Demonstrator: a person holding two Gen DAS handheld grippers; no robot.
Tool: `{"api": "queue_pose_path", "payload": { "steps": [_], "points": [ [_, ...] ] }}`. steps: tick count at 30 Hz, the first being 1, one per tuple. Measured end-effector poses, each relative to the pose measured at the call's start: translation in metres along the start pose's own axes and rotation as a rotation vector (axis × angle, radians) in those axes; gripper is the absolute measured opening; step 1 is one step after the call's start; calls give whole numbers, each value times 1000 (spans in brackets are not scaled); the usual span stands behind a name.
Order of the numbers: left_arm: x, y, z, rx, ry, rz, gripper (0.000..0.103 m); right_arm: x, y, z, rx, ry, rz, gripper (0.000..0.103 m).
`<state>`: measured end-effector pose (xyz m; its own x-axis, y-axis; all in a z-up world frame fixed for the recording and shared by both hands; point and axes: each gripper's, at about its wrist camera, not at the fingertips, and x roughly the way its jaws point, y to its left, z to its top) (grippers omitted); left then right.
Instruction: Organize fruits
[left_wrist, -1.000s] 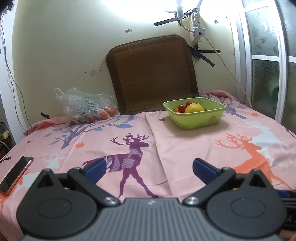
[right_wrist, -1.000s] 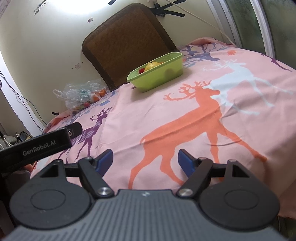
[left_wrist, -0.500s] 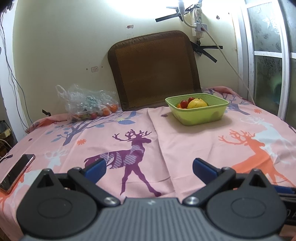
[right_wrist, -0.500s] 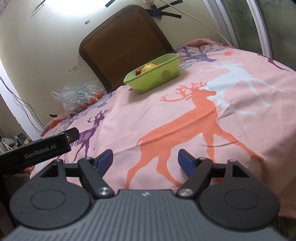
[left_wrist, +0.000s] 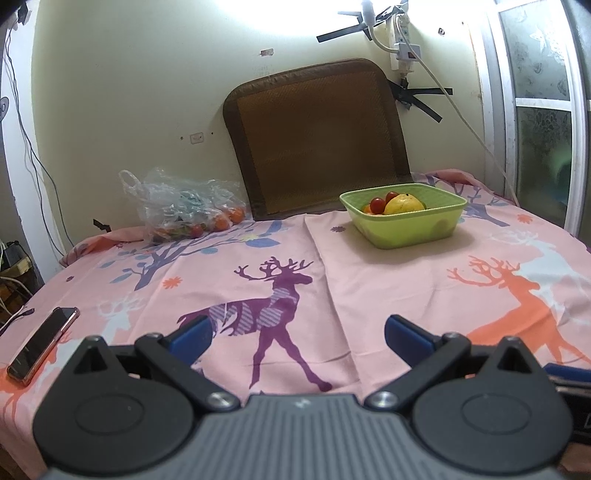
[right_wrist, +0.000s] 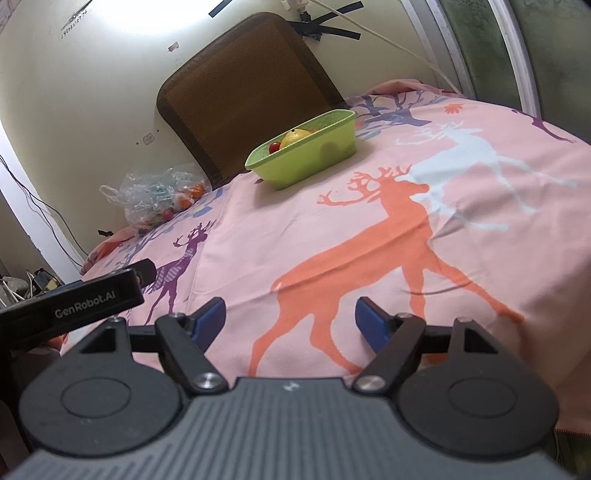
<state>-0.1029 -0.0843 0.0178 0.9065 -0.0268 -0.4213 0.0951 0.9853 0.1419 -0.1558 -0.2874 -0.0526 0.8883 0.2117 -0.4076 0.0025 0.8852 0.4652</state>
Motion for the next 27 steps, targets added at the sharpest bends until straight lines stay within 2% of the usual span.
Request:
{"api": "queue_pose_path", "payload": {
  "steps": [27],
  "points": [
    [1, 1, 2, -1, -2, 31, 103, -4, 1, 1, -3, -18, -11, 79]
  ]
}}
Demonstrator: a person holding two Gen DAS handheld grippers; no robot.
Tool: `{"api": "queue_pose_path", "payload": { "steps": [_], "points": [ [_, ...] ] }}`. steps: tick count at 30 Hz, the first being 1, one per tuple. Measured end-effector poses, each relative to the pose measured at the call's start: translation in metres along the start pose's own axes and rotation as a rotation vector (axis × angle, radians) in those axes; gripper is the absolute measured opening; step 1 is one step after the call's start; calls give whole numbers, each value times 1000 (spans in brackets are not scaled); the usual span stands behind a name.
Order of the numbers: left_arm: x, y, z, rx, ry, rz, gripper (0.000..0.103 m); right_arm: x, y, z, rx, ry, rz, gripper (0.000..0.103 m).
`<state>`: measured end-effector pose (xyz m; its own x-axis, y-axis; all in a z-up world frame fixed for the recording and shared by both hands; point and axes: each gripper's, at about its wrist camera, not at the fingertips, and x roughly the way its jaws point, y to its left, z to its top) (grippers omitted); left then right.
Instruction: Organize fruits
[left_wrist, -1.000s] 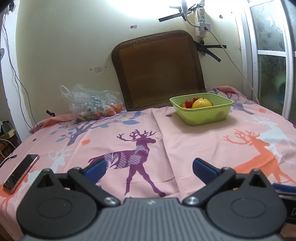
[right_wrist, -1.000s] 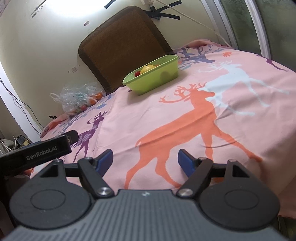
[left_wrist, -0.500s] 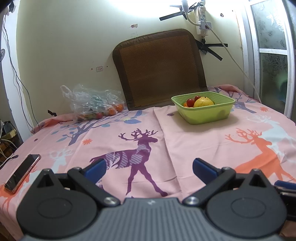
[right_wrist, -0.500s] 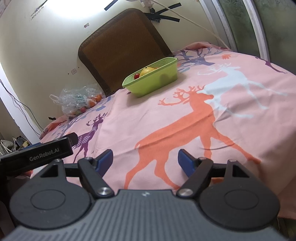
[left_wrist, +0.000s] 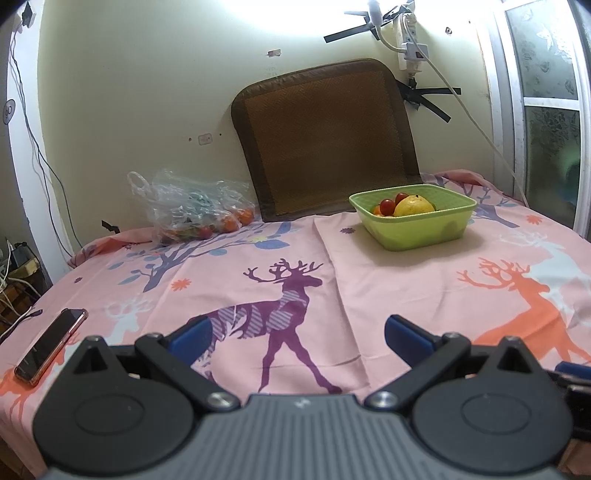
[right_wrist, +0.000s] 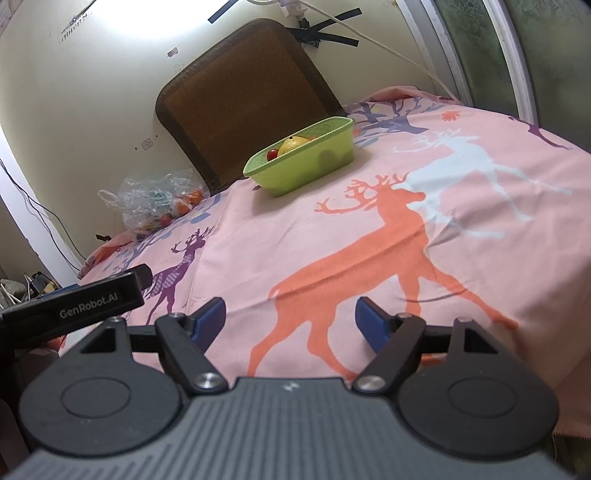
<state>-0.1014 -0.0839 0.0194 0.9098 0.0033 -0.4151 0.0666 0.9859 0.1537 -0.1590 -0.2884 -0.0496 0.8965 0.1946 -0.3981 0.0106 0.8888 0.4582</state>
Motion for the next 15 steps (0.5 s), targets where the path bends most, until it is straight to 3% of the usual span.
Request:
{"api": "queue_pose_path", "payload": {
  "steps": [15],
  "points": [
    [-2, -1, 0, -2, -5, 13, 103, -4, 1, 3, -11, -28, -12, 79]
  ]
}}
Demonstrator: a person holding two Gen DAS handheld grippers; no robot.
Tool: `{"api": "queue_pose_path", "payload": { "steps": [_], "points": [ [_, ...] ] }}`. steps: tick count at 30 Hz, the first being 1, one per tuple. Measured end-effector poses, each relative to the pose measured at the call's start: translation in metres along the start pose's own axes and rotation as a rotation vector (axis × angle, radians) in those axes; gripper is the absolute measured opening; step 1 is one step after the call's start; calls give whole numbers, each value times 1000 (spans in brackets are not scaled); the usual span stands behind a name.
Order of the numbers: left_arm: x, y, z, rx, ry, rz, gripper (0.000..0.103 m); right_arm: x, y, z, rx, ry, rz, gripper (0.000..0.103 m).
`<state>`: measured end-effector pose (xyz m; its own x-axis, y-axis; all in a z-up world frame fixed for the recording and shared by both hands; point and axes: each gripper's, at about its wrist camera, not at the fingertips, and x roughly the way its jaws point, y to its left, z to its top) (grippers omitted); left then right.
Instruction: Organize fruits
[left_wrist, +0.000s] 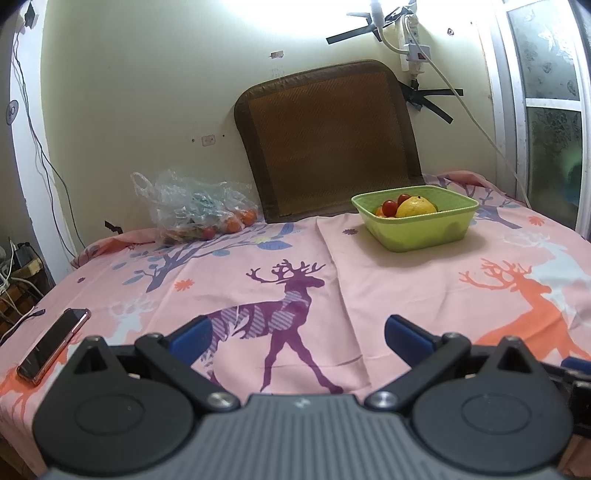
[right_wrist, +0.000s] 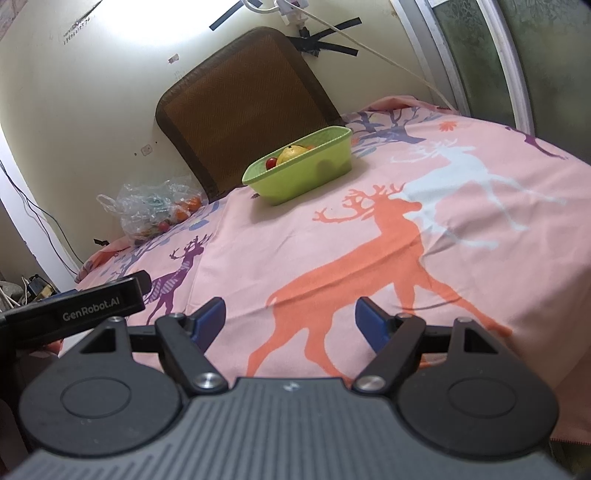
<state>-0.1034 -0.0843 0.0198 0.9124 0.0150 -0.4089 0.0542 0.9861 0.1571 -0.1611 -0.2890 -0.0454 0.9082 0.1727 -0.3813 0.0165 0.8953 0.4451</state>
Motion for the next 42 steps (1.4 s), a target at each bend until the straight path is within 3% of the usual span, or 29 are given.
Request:
{"api": "queue_pose_path", "payload": {
  "steps": [42],
  "points": [
    [5, -5, -4, 35, 34, 34, 103, 1, -2, -1, 2, 1, 3, 79]
  ]
}}
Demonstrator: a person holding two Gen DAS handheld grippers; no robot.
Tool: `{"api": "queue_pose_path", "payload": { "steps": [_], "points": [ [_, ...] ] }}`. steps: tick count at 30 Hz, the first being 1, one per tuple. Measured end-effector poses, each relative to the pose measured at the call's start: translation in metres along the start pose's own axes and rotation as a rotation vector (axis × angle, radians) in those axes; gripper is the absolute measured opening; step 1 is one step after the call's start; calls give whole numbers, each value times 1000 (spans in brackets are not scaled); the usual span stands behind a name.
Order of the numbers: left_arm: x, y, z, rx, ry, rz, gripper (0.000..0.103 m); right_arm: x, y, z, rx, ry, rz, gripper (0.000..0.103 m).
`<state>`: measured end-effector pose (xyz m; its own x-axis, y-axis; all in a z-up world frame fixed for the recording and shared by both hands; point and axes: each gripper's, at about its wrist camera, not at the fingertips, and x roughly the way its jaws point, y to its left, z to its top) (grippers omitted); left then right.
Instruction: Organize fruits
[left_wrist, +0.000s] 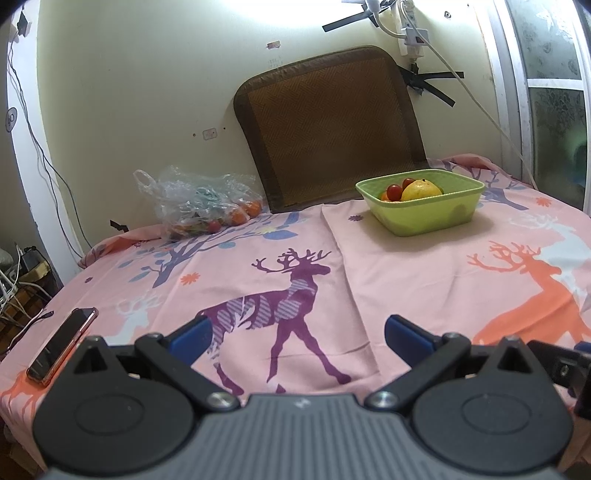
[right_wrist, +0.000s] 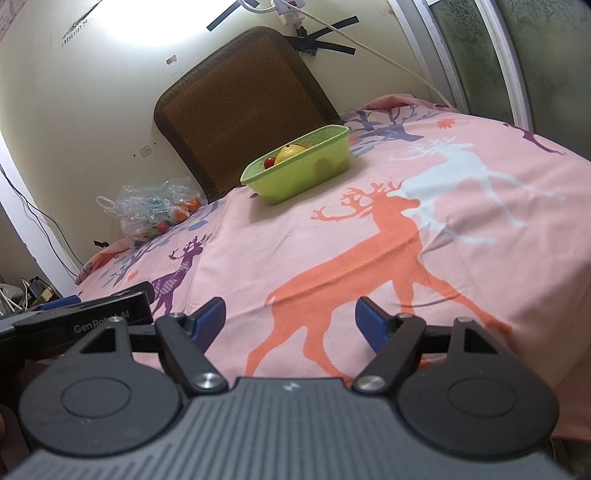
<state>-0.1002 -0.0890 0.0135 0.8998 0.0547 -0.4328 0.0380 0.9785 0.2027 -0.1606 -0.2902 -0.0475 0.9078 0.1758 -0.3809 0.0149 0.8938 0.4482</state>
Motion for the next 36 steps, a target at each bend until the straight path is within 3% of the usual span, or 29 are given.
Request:
{"api": "queue_pose_path", "payload": {
  "steps": [23, 36],
  "points": [
    [0, -1, 1, 4, 5, -29, 103, 1, -1, 1, 0, 1, 2, 79],
    [-1, -1, 3, 11, -8, 7, 103, 1, -1, 1, 2, 1, 0, 79]
  ]
}}
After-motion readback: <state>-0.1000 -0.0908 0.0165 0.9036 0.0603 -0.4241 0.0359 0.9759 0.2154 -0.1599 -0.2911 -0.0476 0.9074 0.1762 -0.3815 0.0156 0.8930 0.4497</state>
